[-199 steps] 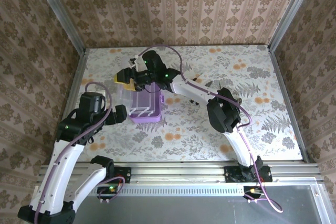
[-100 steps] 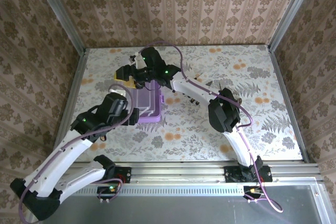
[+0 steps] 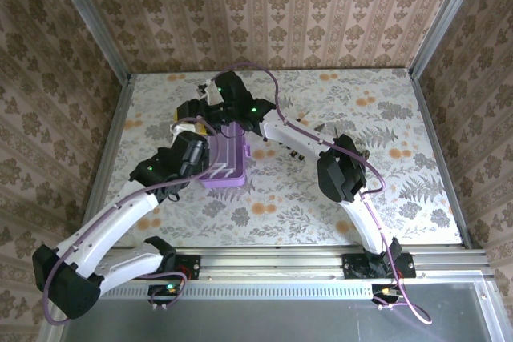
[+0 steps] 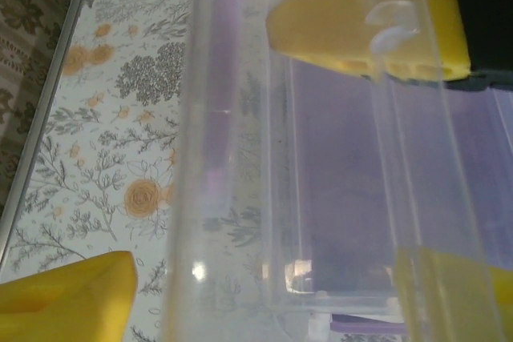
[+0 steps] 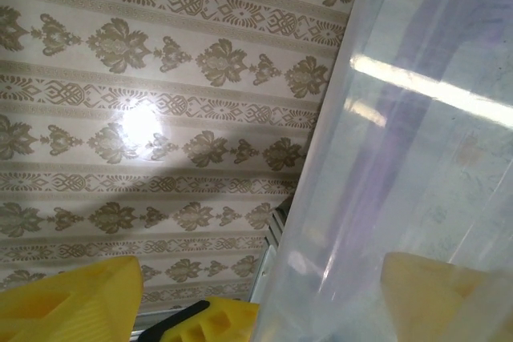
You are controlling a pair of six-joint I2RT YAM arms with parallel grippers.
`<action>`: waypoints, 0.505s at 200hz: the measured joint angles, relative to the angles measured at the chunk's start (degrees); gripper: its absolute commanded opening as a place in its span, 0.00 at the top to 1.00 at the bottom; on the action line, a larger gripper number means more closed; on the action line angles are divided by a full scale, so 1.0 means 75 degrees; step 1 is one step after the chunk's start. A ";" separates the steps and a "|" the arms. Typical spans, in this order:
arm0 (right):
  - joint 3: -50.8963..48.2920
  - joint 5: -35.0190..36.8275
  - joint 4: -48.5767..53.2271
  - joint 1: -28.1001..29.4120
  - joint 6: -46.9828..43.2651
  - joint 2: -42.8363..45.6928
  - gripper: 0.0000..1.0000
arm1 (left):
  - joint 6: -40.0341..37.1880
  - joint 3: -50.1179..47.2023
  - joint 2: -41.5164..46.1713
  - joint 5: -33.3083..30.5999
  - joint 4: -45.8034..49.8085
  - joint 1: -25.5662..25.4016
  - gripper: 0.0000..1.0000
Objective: Pack the tool kit
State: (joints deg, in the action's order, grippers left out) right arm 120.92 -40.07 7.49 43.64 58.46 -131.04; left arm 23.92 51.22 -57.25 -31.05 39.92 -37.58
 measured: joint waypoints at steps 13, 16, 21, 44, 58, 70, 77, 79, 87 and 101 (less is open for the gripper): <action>0.0000 -0.0003 -0.0009 -0.0015 0.0003 0.0000 0.20 | -0.0082 -0.0160 0.0058 0.0154 -0.0195 0.0102 0.32; 0.0000 -0.0003 -0.0015 -0.0023 0.0003 0.0000 0.20 | -0.0105 -0.0192 0.0073 0.0169 -0.0236 0.0128 0.33; 0.0000 -0.0006 -0.0020 -0.0032 0.0003 0.0000 0.20 | -0.0154 -0.0245 0.0099 0.0192 -0.0294 0.0169 0.34; 0.0000 -0.0035 -0.0087 -0.0087 0.0000 0.0006 0.21 | -0.0204 -0.0370 0.0207 0.0227 -0.0396 0.0321 0.39; -0.0061 -0.0052 -0.0117 -0.0146 -0.0029 0.0038 0.21 | -0.0224 -0.0382 0.0239 0.0254 -0.0455 0.0326 0.39; -0.0268 -0.0055 -0.0134 -0.0204 -0.0067 0.0154 0.21 | -0.0245 -0.0382 0.0251 0.0300 -0.0472 0.0326 0.39; -0.0493 -0.0050 -0.0140 -0.0262 -0.0131 0.0303 0.21 | -0.0271 -0.0382 0.0251 0.0309 -0.0475 0.0326 0.39; -0.0580 -0.0038 -0.0140 -0.0289 -0.0154 0.0356 0.21 | -0.0277 -0.0382 0.0251 0.0309 -0.0472 0.0326 0.39; -0.0880 -0.0023 -0.0114 -0.0379 -0.0221 0.0568 0.21 | -0.0306 -0.0382 0.0251 0.0309 -0.0472 0.0326 0.39; -0.1518 0.0090 -0.0090 -0.0647 -0.0405 0.1075 0.20 | -0.0356 -0.0382 0.0251 0.0318 -0.0478 0.0332 0.39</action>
State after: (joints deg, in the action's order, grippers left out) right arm 109.54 -39.40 6.81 38.79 55.42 -122.98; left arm 21.26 48.36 -55.37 -28.67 36.34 -35.09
